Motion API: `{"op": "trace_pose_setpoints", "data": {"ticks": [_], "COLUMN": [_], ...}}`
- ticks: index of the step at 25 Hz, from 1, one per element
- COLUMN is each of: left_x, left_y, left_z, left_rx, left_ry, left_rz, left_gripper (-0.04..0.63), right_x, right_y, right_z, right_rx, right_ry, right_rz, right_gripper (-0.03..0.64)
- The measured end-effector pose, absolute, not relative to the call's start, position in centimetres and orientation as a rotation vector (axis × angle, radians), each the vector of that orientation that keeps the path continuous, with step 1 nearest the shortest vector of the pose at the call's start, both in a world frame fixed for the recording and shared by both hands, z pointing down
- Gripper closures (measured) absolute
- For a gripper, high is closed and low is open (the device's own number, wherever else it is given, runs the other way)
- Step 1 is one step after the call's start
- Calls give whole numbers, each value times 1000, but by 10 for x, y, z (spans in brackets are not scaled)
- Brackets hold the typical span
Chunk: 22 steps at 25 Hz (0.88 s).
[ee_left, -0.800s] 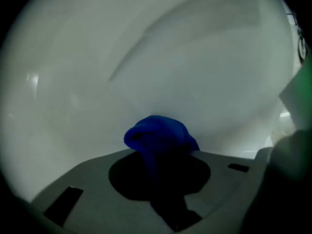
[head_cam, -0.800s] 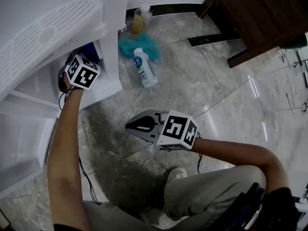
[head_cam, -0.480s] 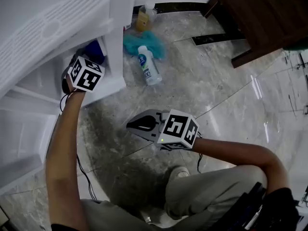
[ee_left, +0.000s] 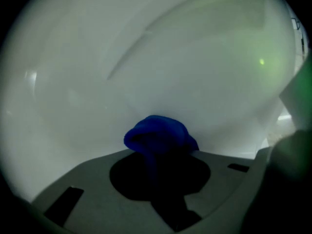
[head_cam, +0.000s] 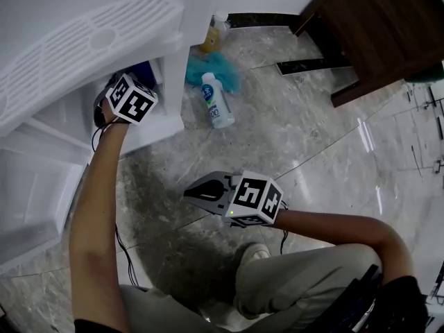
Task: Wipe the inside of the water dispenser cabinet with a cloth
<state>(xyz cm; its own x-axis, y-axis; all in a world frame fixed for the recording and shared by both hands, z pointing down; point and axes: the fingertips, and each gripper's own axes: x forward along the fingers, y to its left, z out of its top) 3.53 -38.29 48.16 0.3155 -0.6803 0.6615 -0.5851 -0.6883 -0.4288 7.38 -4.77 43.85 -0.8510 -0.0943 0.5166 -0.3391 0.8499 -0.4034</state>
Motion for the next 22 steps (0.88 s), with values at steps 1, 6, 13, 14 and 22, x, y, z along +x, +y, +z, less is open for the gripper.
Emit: {"op": "trace_pose_setpoints", "data": {"ticks": [1, 6, 13, 14, 22], "left_x": [35, 37, 3, -10, -92], "left_y": [-380, -329, -221, -206, -130], "left_z": [480, 473, 389, 384, 358], "left_rx": [-2477, -2498, -2933, -2952, -3043], "left_ry": [1204, 983, 906, 903, 1090], "left_rz": [-1299, -1294, -849, -838, -622], "left_gripper": [526, 525, 525, 525, 525], "right_x": [73, 51, 44, 40, -27], "right_y": [-50, -64, -150, -156, -141], "right_z": [440, 435, 398, 392, 330], "right_rx": [328, 391, 870, 882, 551], "right_ry": [-2530, -2531, -2605, -2624, -2878], "right_rz": [678, 706, 802, 780, 667], "right_gripper": [618, 618, 618, 618, 615]}}
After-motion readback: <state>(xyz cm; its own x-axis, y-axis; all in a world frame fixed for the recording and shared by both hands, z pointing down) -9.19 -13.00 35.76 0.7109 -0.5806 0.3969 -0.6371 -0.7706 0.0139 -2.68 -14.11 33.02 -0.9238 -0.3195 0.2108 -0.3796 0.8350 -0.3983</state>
